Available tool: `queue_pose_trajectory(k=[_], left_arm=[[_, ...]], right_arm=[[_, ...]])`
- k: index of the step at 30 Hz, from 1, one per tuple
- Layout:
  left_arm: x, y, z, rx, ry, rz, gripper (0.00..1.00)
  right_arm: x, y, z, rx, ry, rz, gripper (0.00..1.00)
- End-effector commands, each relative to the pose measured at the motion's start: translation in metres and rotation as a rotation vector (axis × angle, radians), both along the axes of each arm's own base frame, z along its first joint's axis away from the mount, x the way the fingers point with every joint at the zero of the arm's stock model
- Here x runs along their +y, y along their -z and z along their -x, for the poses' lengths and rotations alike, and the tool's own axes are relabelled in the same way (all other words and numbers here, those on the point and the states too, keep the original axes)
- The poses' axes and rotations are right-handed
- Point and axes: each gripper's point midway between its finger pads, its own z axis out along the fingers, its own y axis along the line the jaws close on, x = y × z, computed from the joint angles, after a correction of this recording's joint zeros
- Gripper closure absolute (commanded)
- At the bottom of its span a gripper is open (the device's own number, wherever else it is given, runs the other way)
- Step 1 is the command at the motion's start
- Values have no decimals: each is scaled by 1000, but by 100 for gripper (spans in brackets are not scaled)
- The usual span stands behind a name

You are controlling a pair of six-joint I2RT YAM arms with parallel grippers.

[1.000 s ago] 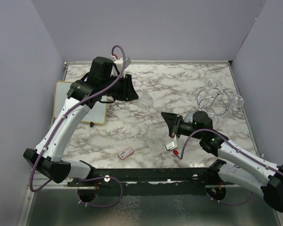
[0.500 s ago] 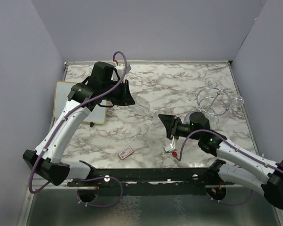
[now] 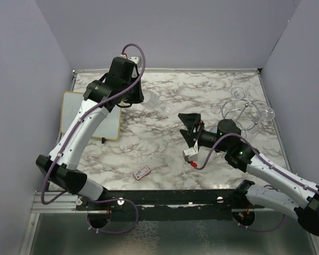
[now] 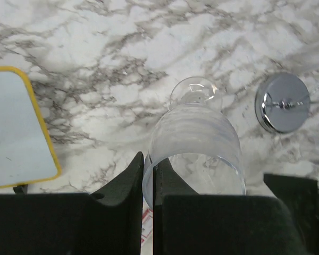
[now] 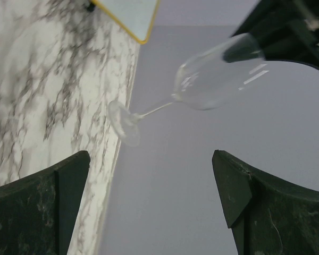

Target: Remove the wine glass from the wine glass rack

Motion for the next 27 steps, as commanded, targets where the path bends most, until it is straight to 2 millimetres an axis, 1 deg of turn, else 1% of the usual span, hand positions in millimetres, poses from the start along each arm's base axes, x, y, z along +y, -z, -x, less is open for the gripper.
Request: queue_pose_trajectory(k=[1, 3, 5, 7, 10, 12, 13, 17, 19, 23, 27], left_arm=[[14, -1, -64, -96, -161, -135, 100], [9, 4, -86, -102, -168, -172, 100], [2, 17, -112, -99, -168, -217, 100], [-3, 27, -136, -94, -167, -247, 100], [-9, 45, -163, -52, -156, -256, 100], [-5, 56, -178, -35, -175, -283, 100], [-2, 61, -185, -31, -186, -295, 100], [13, 76, -203, -16, -220, -325, 100], [20, 85, -207, 1, -227, -332, 100], [31, 101, -210, 33, -230, -367, 100], [37, 109, -212, 42, -232, -398, 100]], right_arm=[[7, -113, -9, 293, 63, -525, 0], [0, -151, -27, 411, 154, -725, 0], [-7, -184, -46, 483, 239, -873, 0], [-20, -213, -68, 548, 353, -1038, 0], [-45, -238, -106, 618, 603, -1255, 0], [-60, -248, -121, 613, 755, -1300, 0], [-62, -252, -124, 617, 790, -1301, 0], [-70, -267, -125, 645, 846, -1348, 0], [-72, -270, -123, 666, 856, -1361, 0], [-73, -264, -122, 693, 886, -1345, 0], [-74, -263, -117, 709, 869, -1354, 0]])
